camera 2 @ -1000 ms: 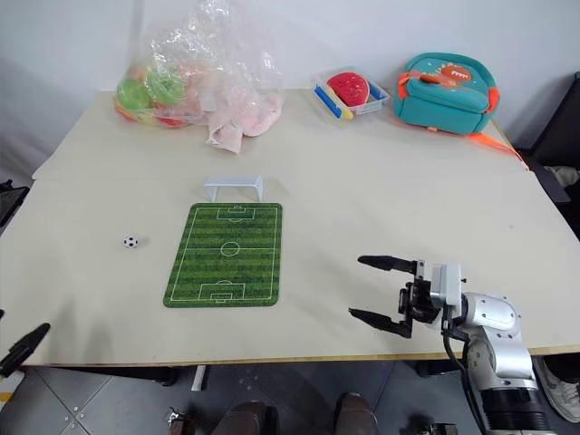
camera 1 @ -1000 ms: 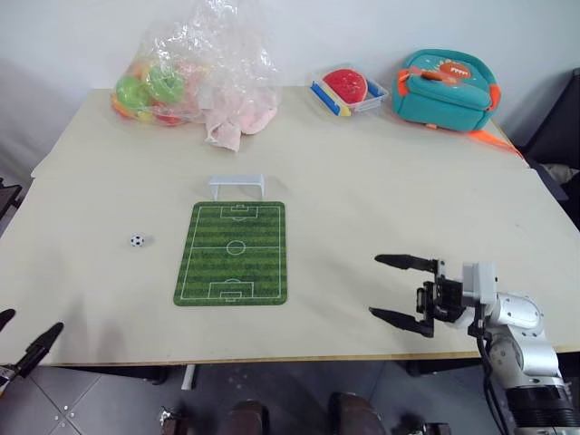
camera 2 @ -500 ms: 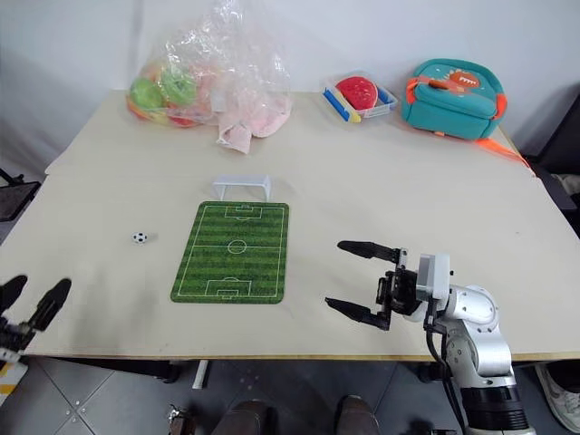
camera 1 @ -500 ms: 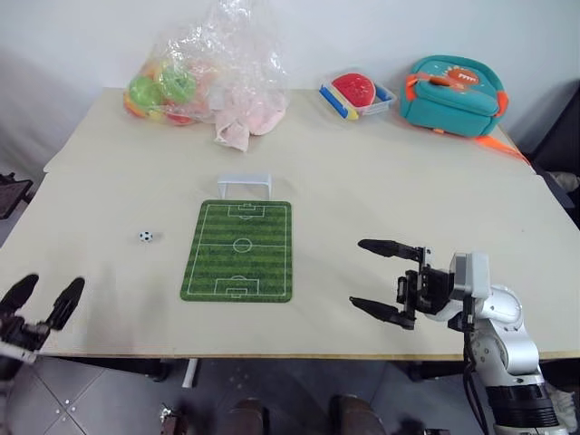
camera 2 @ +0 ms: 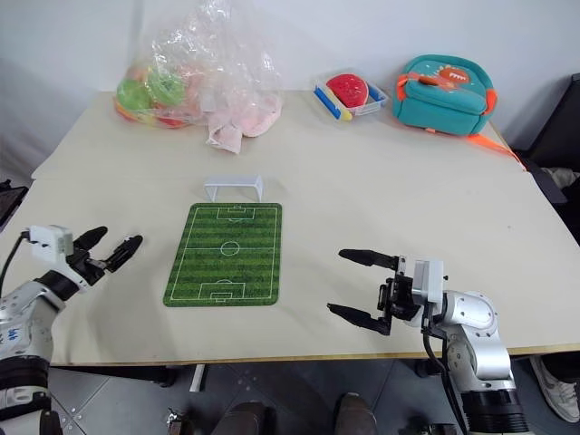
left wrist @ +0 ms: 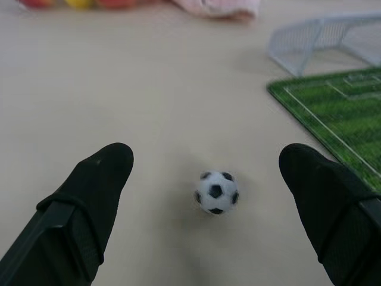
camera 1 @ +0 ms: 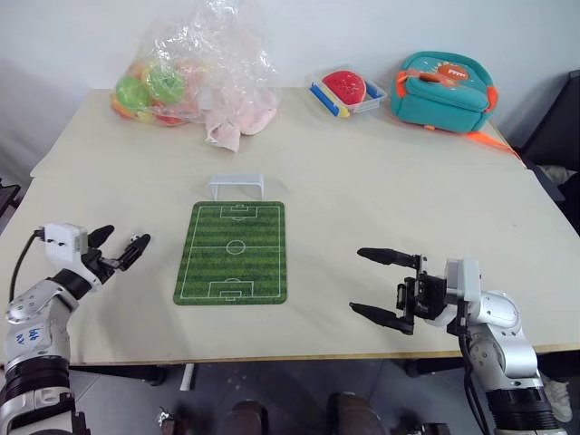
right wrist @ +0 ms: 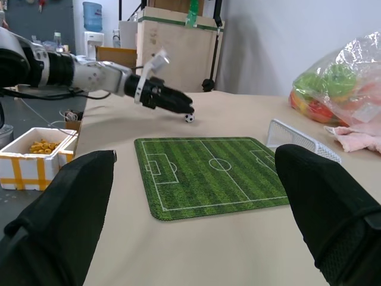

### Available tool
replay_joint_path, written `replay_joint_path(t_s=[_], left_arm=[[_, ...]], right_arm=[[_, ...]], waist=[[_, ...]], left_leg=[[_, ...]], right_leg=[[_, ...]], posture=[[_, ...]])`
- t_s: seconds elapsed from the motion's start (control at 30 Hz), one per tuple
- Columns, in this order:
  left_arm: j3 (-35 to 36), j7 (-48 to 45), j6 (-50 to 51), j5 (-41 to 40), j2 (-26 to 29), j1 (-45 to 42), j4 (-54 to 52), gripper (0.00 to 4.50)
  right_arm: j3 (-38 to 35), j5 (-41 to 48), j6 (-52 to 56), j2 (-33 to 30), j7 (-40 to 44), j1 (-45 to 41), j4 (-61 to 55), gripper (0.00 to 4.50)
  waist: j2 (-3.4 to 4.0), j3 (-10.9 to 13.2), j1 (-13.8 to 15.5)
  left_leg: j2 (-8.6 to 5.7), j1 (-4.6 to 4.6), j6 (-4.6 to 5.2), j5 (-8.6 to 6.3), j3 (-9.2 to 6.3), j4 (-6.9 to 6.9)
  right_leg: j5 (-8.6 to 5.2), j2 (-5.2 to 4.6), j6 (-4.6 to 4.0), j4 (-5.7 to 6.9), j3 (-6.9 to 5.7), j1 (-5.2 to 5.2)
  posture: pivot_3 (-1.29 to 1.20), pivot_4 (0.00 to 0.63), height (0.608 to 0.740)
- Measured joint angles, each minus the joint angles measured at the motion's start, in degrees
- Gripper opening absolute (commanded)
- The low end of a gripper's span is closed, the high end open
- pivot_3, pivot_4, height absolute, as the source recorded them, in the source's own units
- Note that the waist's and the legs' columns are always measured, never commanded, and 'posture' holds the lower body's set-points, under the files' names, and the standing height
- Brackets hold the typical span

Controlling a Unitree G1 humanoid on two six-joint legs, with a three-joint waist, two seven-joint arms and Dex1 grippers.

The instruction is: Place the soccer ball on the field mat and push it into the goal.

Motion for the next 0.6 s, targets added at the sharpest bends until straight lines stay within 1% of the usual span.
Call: replay_joint_path(t_s=[0.27, 0.37, 0.5, 0.53, 0.57, 0.6], left_arm=[[-1.58, -1.52, -0.79, 2.01, 0.71, -2.31, 5.36, 4.48], [-1.65, -1.82, -0.92, 2.01, 0.23, -2.70, 5.88, 3.94], [-1.66, -2.23, -1.27, 1.97, -0.14, -2.71, 5.92, 2.74], [-1.64, -2.09, -1.41, 1.97, -0.14, -2.72, 6.03, 2.30], [-1.64, -2.03, -1.48, 1.97, -0.15, -2.72, 6.05, 2.11], [-1.64, -1.94, -1.65, 1.98, -0.15, -2.72, 6.15, 1.79]], right_arm=[[0.06, -0.43, -0.57, 0.57, -1.36, 0.43, -0.33, 4.50], [0.13, -0.45, -0.57, 0.72, -1.82, 0.44, -0.70, 4.50], [0.56, -0.48, -0.57, 0.85, -2.21, 0.44, -1.11, 4.50], [0.70, -0.48, -0.57, 0.86, -2.27, 0.44, -1.11, 4.50], [0.78, -0.49, -0.57, 0.86, -2.28, 0.43, -1.11, 4.50], [0.95, -0.49, -0.57, 0.87, -2.32, 0.43, -1.11, 4.50]], waist=[[0.00, 0.00, 0.30], [0.00, 0.00, 0.29], [0.00, 0.00, 0.24], [0.00, 0.00, 0.24], [0.00, 0.00, 0.24], [0.00, 0.00, 0.23]], left_leg=[[-0.01, -0.02, 0.00, 0.00, -0.03, 0.07], [-0.01, -0.02, 0.00, 0.00, -0.04, 0.08], [0.00, -0.02, 0.00, 0.00, -0.04, 0.08], [-0.01, -0.02, 0.00, 0.00, -0.04, 0.08], [-0.01, -0.02, 0.00, 0.00, -0.04, 0.08], [-0.01, -0.02, 0.00, 0.00, -0.03, 0.09]], right_leg=[[0.00, -0.01, 0.00, 0.03, -0.01, 0.02], [0.00, -0.02, 0.01, 0.03, -0.01, 0.02], [0.00, -0.02, 0.01, 0.04, -0.01, 0.02], [0.00, -0.02, 0.01, 0.04, -0.01, 0.02], [0.00, -0.02, 0.01, 0.03, -0.01, 0.02], [0.00, -0.02, 0.01, 0.03, -0.01, 0.02]], posture=[[0.00, 0.150, 0.740], [0.00, 0.150, 0.740], [0.00, 0.150, 0.740], [0.00, 0.150, 0.740], [0.00, 0.150, 0.740], [0.00, 0.150, 0.740]])
